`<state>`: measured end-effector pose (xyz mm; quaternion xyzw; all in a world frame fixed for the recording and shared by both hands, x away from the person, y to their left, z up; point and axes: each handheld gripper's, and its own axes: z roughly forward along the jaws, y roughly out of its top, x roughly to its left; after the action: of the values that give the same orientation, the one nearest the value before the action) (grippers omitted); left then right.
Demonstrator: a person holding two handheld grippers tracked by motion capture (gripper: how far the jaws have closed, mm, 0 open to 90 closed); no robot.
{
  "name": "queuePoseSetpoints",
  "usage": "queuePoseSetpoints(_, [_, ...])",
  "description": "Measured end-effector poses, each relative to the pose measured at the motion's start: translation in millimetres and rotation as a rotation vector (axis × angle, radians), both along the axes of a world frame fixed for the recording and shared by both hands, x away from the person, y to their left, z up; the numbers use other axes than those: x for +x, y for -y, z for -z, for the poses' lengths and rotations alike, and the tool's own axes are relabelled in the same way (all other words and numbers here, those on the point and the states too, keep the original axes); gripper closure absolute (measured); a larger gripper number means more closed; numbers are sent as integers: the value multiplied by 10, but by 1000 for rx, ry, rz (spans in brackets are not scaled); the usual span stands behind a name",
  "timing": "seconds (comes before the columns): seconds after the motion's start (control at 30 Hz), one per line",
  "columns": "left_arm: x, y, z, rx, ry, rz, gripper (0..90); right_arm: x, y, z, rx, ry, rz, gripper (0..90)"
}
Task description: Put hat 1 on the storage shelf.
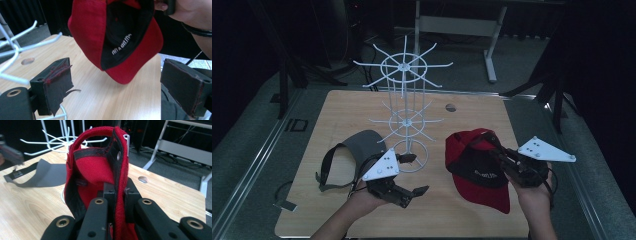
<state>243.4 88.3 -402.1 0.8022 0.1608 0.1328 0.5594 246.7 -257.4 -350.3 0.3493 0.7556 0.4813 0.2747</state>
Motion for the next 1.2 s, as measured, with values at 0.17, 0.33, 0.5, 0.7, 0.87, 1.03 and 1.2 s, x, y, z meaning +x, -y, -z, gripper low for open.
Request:
queuePoseSetpoints(0.17, [68, 81, -81, 2, 1, -7, 102, -100, -33, -97, 5, 24, -26, 841])
queuePoseSetpoints(0.33, [147, 215, -155, 14, -6, -14, 102, -208, -76, -162, 12, 41, -55, 841])
queuePoseSetpoints(0.5, [162, 308, -200, 29, 7, -11, 102, -288, -111, -198, 22, 56, -80, 841])
queuePoseSetpoints(0.7, [191, 446, -255, 24, 34, -3, 102, -360, -166, -225, 36, 64, -125, 841])
queuePoseSetpoints(0.87, [209, 512, -285, 3, 47, 1, 142, -385, -186, -222, 44, 66, -139, 841])
queuePoseSetpoints(1.03, [205, 562, -318, -10, 70, -12, 262, -392, -183, -221, 41, 69, -137, 841])
queuePoseSetpoints(1.2, [211, 612, -343, 19, 65, -4, 440, -388, -177, -214, 46, 60, -142, 841])
